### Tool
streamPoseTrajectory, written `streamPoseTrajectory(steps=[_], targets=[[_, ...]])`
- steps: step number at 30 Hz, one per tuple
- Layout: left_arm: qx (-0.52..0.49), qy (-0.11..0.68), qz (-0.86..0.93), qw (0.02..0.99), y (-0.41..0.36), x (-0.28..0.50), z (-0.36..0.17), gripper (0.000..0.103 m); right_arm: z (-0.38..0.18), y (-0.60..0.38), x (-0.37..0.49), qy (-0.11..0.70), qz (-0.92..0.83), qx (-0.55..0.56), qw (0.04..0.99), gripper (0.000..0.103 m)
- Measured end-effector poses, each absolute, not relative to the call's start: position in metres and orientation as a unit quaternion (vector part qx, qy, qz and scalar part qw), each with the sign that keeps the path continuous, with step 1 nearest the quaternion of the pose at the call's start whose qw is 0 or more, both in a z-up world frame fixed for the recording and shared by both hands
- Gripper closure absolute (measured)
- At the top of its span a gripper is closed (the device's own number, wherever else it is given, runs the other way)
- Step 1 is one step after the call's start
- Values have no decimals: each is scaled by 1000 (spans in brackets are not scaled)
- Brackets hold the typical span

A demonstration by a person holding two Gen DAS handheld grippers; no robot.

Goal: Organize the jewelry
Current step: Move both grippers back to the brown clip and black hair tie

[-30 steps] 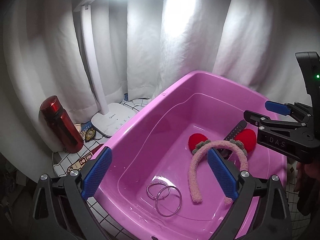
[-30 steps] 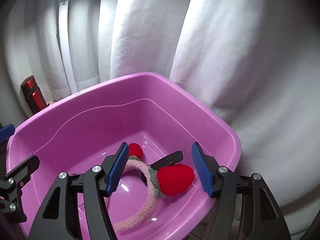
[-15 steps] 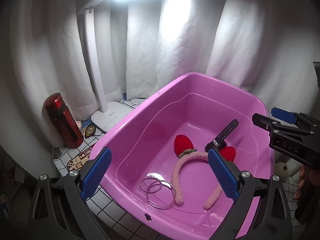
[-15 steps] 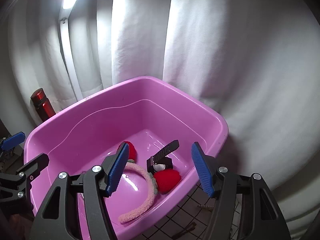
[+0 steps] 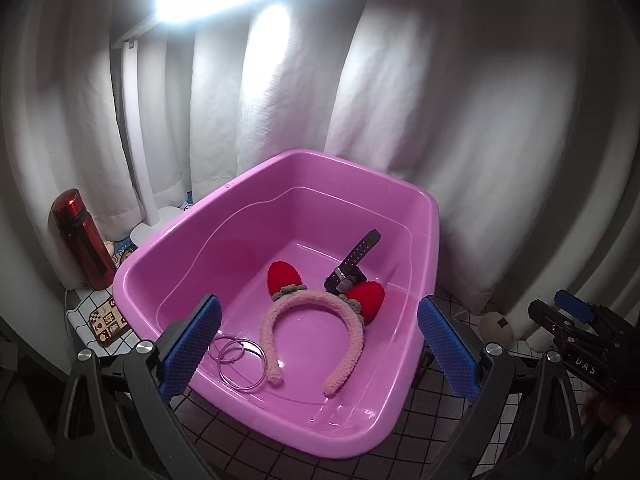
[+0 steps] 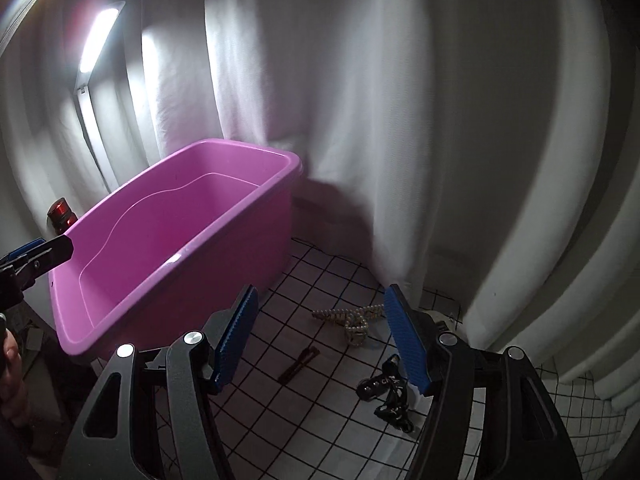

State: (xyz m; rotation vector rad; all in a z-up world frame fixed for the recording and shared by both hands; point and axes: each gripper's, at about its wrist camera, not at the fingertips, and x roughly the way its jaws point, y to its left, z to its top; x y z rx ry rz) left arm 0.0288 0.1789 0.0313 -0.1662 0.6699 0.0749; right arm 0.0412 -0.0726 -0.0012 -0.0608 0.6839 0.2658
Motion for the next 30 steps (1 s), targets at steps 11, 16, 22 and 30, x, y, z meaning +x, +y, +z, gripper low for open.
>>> streamPoseTrajectory(steps=[11, 16, 22, 30], targets=[[-48, 345, -79, 934, 70, 21, 10, 6, -55, -176, -6, 388, 58, 16, 920, 40], [-23, 378, -93, 921, 38, 31, -21, 6, -78, -187, -8, 405, 61, 33, 911, 40], [-1, 413, -85, 907, 18, 52, -62, 6, -111, -187, 1, 423, 77, 49, 902, 40], [-2, 441, -65, 895, 18, 89, -118, 6, -149, -171, 31, 441, 95, 55, 891, 40]])
